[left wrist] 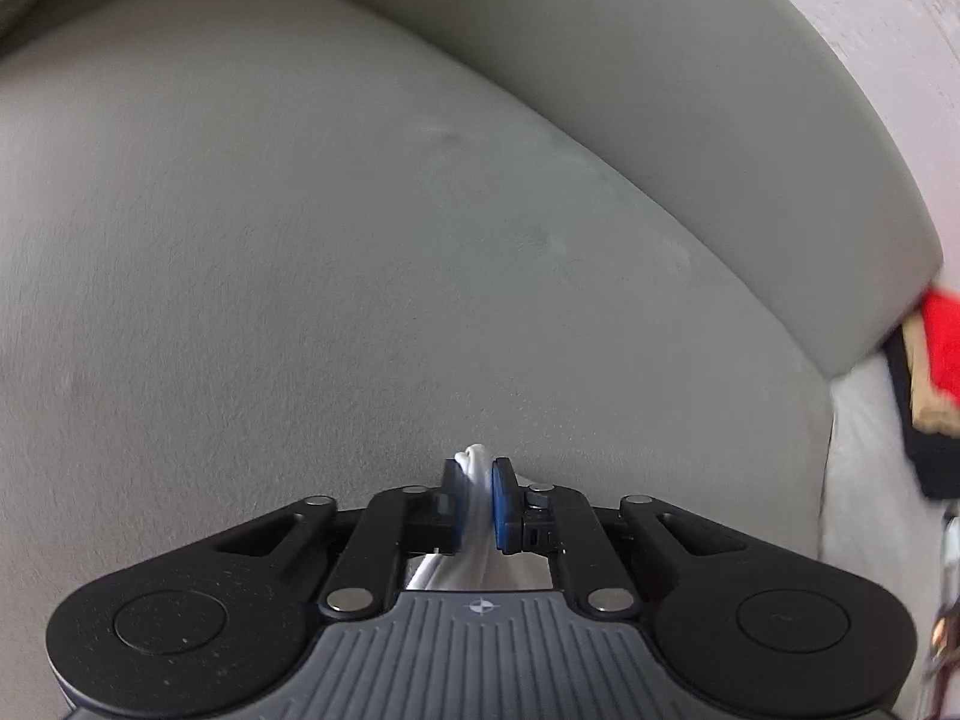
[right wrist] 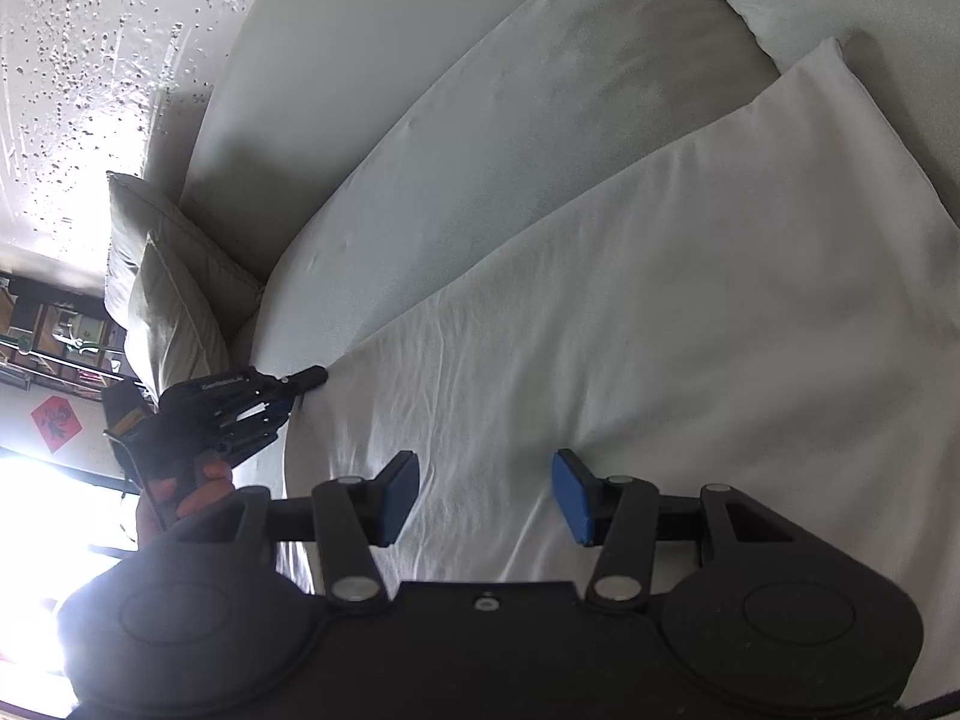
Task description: Fold clothes
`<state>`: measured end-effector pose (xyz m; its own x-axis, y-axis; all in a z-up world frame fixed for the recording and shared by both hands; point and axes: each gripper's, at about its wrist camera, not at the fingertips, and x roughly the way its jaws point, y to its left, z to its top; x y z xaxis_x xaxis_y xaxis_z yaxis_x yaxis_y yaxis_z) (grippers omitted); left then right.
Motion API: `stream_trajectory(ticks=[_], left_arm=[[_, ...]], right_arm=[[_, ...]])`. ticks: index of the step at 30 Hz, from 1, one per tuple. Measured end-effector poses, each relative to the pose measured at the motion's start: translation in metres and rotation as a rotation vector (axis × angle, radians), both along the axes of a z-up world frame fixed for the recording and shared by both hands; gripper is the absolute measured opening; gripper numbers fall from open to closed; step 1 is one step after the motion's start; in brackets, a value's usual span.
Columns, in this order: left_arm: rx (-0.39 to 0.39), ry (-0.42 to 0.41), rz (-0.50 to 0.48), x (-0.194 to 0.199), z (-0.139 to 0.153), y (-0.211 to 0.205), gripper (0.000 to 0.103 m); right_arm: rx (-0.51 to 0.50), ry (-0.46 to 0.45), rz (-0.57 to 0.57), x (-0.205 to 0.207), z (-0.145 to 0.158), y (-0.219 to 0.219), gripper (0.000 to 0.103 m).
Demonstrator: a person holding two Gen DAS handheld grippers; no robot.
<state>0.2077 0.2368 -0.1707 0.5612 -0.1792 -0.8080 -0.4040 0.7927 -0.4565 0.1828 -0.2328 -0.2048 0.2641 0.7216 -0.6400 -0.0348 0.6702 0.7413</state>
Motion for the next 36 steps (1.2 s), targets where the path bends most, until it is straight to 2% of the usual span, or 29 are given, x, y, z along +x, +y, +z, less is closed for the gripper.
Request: stream_trajectory(ticks=[3, 4, 8, 9, 12, 15, 17, 19, 21, 23, 26, 29, 31, 35, 36], left_arm=[[0.142, 0.002, 0.079, -0.013, 0.009, 0.008, 0.005], [0.189, 0.003, 0.105, -0.017, 0.012, 0.011, 0.001], [0.373, 0.006, 0.207, -0.034, 0.023, 0.022, 0.000], [0.350, 0.003, 0.190, -0.038, 0.023, 0.024, 0.000], [0.310, -0.011, 0.128, -0.063, 0.030, 0.018, 0.014], [0.283, -0.027, 0.062, -0.093, 0.040, 0.008, 0.019], [0.266, -0.037, 0.018, -0.113, 0.046, 0.001, 0.027], [0.247, -0.048, -0.026, -0.133, 0.052, -0.006, 0.030], [0.229, -0.058, -0.071, -0.153, 0.059, -0.013, 0.033], [0.191, -0.054, -0.093, -0.171, 0.062, -0.013, 0.033], [0.185, -0.006, -0.105, -0.186, 0.057, -0.003, 0.027], [0.148, 0.010, -0.122, -0.186, 0.054, -0.003, 0.023], [0.178, 0.038, -0.129, -0.178, 0.048, -0.007, 0.022], [0.229, 0.074, -0.124, -0.162, 0.039, -0.017, 0.020], [0.232, 0.064, -0.139, -0.163, 0.040, -0.019, 0.016]], right_arm=[[0.003, -0.002, 0.003, -0.001, 0.000, -0.002, 0.048], [0.004, -0.003, 0.004, -0.002, 0.000, -0.002, 0.048], [0.002, -0.007, 0.008, -0.003, 0.000, -0.001, 0.048], [0.001, -0.009, 0.011, -0.003, 0.001, -0.001, 0.048], [-0.021, -0.042, 0.026, -0.009, 0.009, -0.001, 0.048], [-0.052, -0.089, 0.043, -0.017, 0.022, -0.003, 0.048], [-0.073, -0.120, 0.055, -0.023, 0.030, -0.003, 0.048], [-0.070, -0.170, 0.058, -0.036, 0.045, -0.010, 0.048], [-0.037, -0.185, 0.031, -0.054, 0.053, -0.024, 0.053], [-0.003, -0.173, -0.006, -0.076, 0.054, -0.039, 0.054], [0.011, -0.135, -0.039, -0.100, 0.048, -0.052, 0.054], [-0.092, -0.101, -0.037, -0.103, 0.038, -0.052, 0.054], [-0.144, -0.079, -0.031, -0.099, 0.029, -0.049, 0.051], [-0.114, -0.063, -0.069, -0.098, 0.026, -0.056, 0.052], [-0.115, -0.064, -0.072, -0.097, 0.026, -0.055, 0.053]])
